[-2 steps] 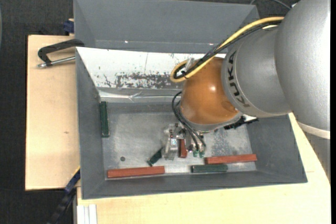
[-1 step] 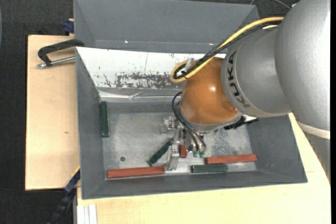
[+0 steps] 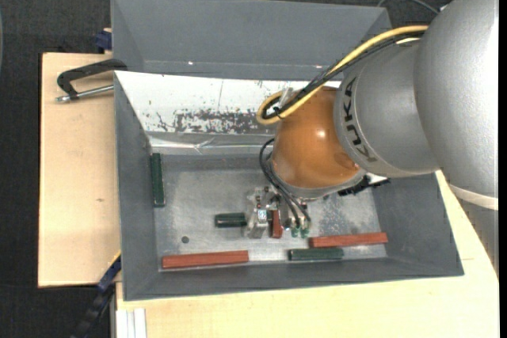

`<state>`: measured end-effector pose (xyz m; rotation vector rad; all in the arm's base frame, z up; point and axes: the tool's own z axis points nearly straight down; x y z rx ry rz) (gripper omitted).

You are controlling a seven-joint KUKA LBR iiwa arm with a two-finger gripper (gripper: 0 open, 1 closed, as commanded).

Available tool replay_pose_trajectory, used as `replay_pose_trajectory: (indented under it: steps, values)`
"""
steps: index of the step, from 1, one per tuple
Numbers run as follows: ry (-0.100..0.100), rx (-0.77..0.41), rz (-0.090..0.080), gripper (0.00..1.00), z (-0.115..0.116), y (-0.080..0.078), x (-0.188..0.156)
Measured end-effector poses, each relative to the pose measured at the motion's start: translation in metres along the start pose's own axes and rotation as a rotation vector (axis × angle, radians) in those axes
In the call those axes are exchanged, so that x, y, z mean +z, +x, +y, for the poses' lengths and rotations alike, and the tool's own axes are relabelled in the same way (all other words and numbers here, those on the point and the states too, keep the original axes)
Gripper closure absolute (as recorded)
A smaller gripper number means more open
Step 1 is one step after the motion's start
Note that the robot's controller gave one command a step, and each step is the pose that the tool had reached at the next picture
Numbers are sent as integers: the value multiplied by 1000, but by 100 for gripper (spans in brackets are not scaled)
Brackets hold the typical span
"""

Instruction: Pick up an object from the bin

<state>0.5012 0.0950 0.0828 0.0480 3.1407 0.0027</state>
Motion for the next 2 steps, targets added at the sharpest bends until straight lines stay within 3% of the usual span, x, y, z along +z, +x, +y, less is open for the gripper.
replay_pose_trajectory:
  steps: [1,2]
  values:
    - [0,0,0,100,0,0,0]
    - [0,31,-5,100,-12,-54,-140]
